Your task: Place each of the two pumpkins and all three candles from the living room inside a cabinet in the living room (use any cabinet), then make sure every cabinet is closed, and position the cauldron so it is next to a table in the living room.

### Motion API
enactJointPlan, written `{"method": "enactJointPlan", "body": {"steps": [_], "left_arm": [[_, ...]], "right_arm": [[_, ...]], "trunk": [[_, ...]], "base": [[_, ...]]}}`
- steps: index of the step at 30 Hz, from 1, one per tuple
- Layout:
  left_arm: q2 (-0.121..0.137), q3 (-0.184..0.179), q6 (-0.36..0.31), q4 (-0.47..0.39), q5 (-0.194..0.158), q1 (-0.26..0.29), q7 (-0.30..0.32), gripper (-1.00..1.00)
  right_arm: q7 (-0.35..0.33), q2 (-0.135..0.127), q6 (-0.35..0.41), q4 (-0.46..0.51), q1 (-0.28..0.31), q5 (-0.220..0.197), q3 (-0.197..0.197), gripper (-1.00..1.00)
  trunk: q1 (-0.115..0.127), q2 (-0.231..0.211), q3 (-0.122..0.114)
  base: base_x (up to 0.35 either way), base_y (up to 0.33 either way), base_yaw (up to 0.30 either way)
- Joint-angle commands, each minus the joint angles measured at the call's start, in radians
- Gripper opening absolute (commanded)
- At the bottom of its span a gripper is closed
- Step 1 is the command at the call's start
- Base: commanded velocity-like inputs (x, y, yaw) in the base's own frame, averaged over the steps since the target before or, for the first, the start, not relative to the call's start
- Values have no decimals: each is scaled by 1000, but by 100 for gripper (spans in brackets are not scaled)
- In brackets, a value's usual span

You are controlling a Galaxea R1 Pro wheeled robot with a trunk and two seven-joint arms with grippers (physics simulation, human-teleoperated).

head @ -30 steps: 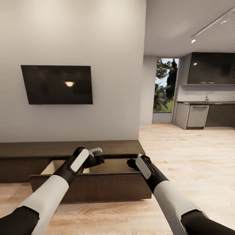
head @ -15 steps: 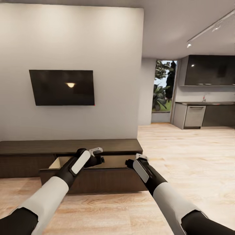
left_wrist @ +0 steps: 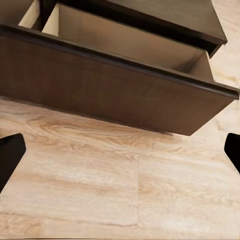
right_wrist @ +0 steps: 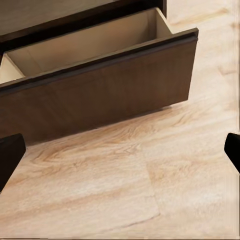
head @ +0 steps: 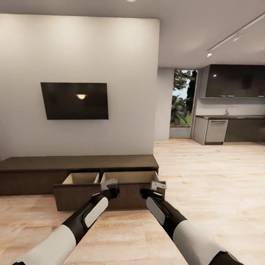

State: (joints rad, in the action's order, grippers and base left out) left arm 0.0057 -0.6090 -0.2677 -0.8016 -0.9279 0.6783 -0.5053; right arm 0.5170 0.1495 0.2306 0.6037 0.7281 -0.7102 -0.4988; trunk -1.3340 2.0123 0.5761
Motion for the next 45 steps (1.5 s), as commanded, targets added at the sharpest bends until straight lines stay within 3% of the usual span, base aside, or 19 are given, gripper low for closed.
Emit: {"method": "enactJointPlan", "body": {"steps": [1,3,5,7,9,16,19,23,27,36,45], "left_arm": [[4,-6,22,0,3,-11,-7,100],[6,-9,44,1,18,-22,-7,100],[8,-10,82,2,55,-40,-7,100],[9,-12,138,2,104,-58,-7,100],[9,-12,175,3,122,-71,-6,100],[10,-12,246,28,142,-89,-4,100],[10,-12,260,64,168,-91,3,100],[10,-12,290,87,197,-94,6,100],[8,-13,332,127,211,-96,18,100],[7,-14,367,211,214,-97,102,100],[9,-12,382,221,250,-97,113,100]], "right_arm": [[8,-1,-17,0,-12,-4,-8,100],[7,-2,-33,-1,-25,-4,-9,100],[7,-2,-56,-2,-39,-3,-20,100],[6,-2,-81,-3,-52,-2,-50,100],[6,-4,-90,-3,-57,-2,-67,100],[6,-9,-120,-3,-84,8,-91,100],[6,-11,-133,-3,-113,83,-101,100],[6,-11,-165,-3,-136,150,-104,100],[6,-11,-196,-3,-156,175,-105,100],[6,-11,-212,-12,-166,188,-106,100],[6,-11,-214,-21,-167,184,-101,100]], "trunk": [[1,1,1],[1,1,1],[1,1,1],[1,1,1],[1,1,1],[1,1,1],[1,1,1],[1,1,1],[-15,29,14],[-49,92,42],[-84,155,70]], "base": [[-210,0,0],[-151,0,0],[-77,0,0],[-36,0,0],[-18,0,0],[-6,0,0],[-1,0,0],[0,0,0],[0,0,0],[0,0,0],[0,0,0]]}}
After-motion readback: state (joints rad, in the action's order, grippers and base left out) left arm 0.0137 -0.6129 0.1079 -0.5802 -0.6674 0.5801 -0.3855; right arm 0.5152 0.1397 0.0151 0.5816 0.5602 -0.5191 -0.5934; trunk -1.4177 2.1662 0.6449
